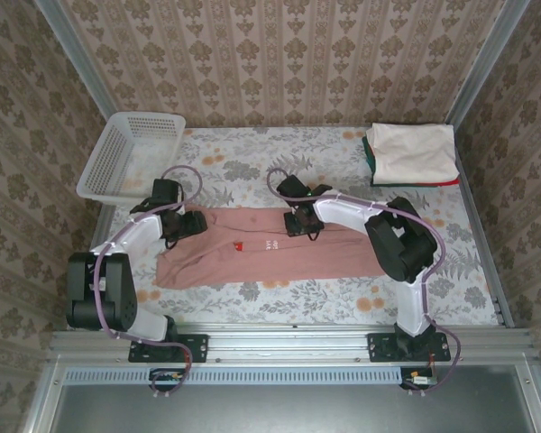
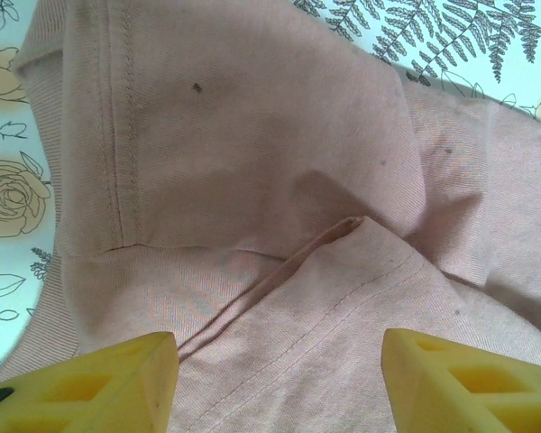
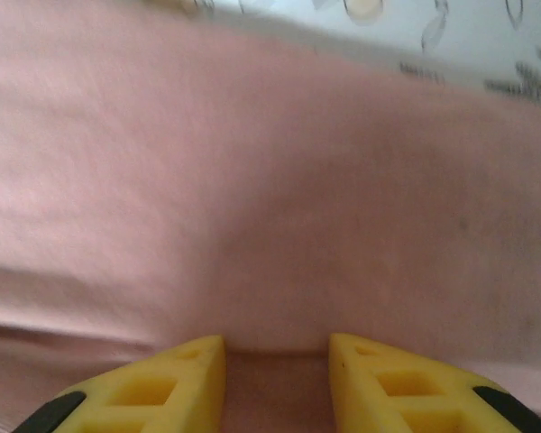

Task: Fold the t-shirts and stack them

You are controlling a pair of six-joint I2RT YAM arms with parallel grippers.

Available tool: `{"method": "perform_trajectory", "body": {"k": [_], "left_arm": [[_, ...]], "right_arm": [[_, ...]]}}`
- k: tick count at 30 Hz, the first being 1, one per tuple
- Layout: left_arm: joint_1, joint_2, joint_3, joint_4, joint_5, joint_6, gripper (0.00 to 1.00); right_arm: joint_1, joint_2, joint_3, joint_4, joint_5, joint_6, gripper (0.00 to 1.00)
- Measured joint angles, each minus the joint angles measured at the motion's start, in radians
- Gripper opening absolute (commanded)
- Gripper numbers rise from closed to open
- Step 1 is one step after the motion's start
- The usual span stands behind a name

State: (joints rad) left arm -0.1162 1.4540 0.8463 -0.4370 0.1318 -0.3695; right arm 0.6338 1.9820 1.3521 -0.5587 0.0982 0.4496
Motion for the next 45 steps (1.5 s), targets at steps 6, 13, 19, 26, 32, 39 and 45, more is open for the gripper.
{"method": "perform_trajectory", "body": {"k": [6,13,19,26,32,39,45], "left_arm": [[0.004,0.000,0.001,0.003,0.002,0.000,0.67],[0.007,0.000,0.028,0.003,0.014,0.014,0.70],[-0.015,0.017,0.044,-0.004,0.017,0.038,0.69],[-0.087,0.116,0.114,-0.024,-0.029,0.065,0.68],[-0.087,0.148,0.116,-0.031,-0.043,0.076,0.65],[-0.086,0.152,0.116,-0.031,-0.043,0.077,0.65],[-0.084,0.152,0.116,-0.031,-0.042,0.079,0.63]], "right_arm": [[0.034,-0.033,-0.030,-0.009,0.003,0.000,0.37],[0.061,-0.044,-0.075,-0.006,0.005,0.000,0.37],[0.061,-0.108,-0.084,-0.026,0.019,0.000,0.38],[0.014,-0.238,-0.133,-0.044,0.075,0.000,0.40],[-0.224,-0.317,-0.306,-0.048,0.113,0.003,0.40],[-0.259,-0.360,-0.431,-0.051,0.113,0.026,0.43],[-0.268,-0.441,-0.476,-0.060,0.112,0.034,0.48]]}}
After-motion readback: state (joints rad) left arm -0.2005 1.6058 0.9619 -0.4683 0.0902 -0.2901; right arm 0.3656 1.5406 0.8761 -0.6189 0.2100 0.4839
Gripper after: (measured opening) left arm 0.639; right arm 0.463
